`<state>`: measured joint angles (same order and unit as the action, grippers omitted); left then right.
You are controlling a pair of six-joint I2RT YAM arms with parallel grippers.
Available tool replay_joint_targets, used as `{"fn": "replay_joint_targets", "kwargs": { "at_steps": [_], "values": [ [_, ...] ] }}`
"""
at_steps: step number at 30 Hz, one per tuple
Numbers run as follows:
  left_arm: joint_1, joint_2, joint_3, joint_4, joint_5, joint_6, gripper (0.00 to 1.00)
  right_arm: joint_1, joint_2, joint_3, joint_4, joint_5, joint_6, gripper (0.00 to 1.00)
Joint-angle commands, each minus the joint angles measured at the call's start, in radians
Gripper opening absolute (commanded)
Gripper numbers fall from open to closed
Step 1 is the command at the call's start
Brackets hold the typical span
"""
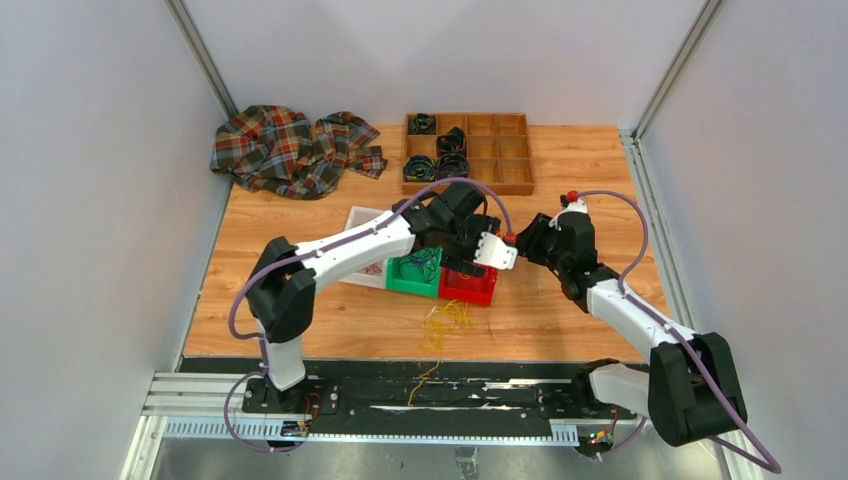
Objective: Untangle the cables
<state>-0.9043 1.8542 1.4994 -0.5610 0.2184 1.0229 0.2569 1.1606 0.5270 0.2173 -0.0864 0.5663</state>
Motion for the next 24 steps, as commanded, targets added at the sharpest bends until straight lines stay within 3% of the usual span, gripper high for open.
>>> {"fn": "replay_joint_targets", "kwargs": {
  "at_steps": [1,10,16,20,24],
  "values": [
    [0.011,-0.090,0.075,-0.166,0.117,-0.037,0.78,-0.013,0.020,-0.001,0.050,-0.097,0.055,0.38],
    [0.072,-0.196,0.277,-0.434,0.145,-0.162,0.85,-0.016,0.072,0.001,0.085,-0.134,0.087,0.30],
    [0.125,-0.354,0.286,-0.541,0.094,-0.230,1.00,-0.024,-0.037,0.009,-0.060,-0.040,0.038,0.49],
    [0.134,-0.425,0.254,-0.594,0.029,-0.289,0.98,-0.039,-0.010,-0.005,-0.029,-0.044,0.052,0.65],
    [0.147,-0.480,0.229,-0.629,-0.028,-0.359,0.98,-0.051,0.092,0.017,0.006,-0.082,0.048,0.64]
  ]
}}
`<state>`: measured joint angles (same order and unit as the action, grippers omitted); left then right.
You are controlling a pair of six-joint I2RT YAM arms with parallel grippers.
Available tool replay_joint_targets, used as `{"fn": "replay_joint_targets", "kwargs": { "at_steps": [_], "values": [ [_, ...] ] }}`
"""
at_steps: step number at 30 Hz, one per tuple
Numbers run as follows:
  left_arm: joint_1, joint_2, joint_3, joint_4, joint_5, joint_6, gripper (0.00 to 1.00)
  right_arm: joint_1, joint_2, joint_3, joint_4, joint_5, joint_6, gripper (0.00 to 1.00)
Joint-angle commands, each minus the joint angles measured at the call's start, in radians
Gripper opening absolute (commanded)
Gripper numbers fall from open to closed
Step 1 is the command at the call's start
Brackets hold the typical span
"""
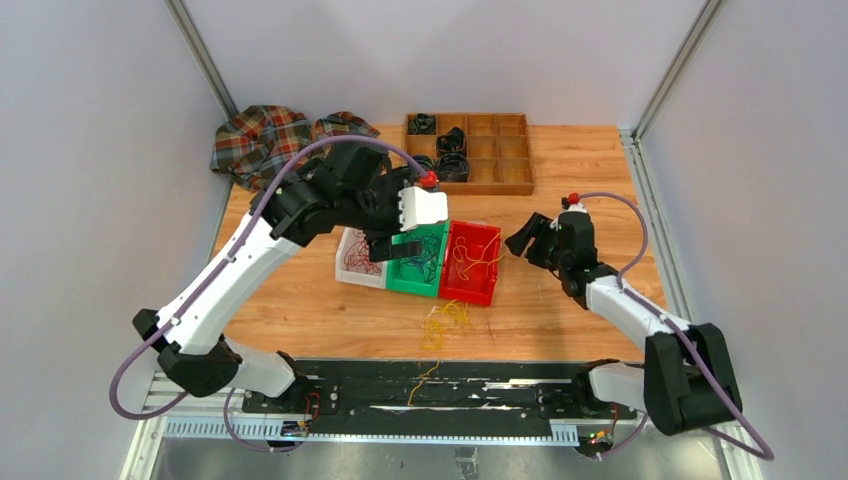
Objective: Untangle the cables
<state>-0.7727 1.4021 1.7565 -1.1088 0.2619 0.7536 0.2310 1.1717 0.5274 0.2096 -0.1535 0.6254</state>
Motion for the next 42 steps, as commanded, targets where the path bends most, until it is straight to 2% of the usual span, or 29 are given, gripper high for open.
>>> {"fn": "replay_joint_targets", "kwargs": {
  "at_steps": [1,6,9,13,17,22,28,29,31,42],
  "values": [
    [0.020,-0.037,-0.026,-0.096,-0.083,-0.096,0.98,-0.033,0.105,0.017,0.034,-0.036,-0.007,0.63],
    [0.050,-0.070,0.008,-0.189,-0.136,-0.112,0.98,-0.093,0.216,-0.039,0.281,-0.198,0.086,0.49],
    [0.058,-0.107,-0.008,-0.189,-0.154,-0.108,0.98,-0.114,0.249,-0.052,0.434,-0.299,0.133,0.31],
    [0.058,-0.142,-0.032,-0.189,-0.148,-0.101,0.98,-0.113,0.225,-0.046,0.465,-0.337,0.128,0.16],
    [0.058,-0.155,-0.043,-0.189,-0.154,-0.088,0.98,-0.102,0.185,-0.025,0.390,-0.331,0.089,0.01],
    [0.058,-0.160,-0.049,-0.189,-0.151,-0.077,0.98,-0.027,0.138,0.042,0.186,-0.267,-0.049,0.01],
    [0.058,-0.180,-0.068,-0.188,-0.153,-0.061,0.98,0.153,0.154,0.204,-0.087,-0.097,-0.273,0.01],
    [0.058,-0.189,-0.081,-0.188,-0.157,-0.050,0.98,0.238,0.208,0.280,-0.187,0.009,-0.359,0.01],
    [0.058,-0.196,-0.085,-0.189,-0.167,-0.046,0.98,0.276,0.255,0.329,-0.242,0.059,-0.393,0.01],
    [0.061,-0.221,-0.075,-0.189,-0.173,-0.026,0.98,0.397,0.533,0.625,-0.481,0.211,-0.504,0.01]
  ]
}}
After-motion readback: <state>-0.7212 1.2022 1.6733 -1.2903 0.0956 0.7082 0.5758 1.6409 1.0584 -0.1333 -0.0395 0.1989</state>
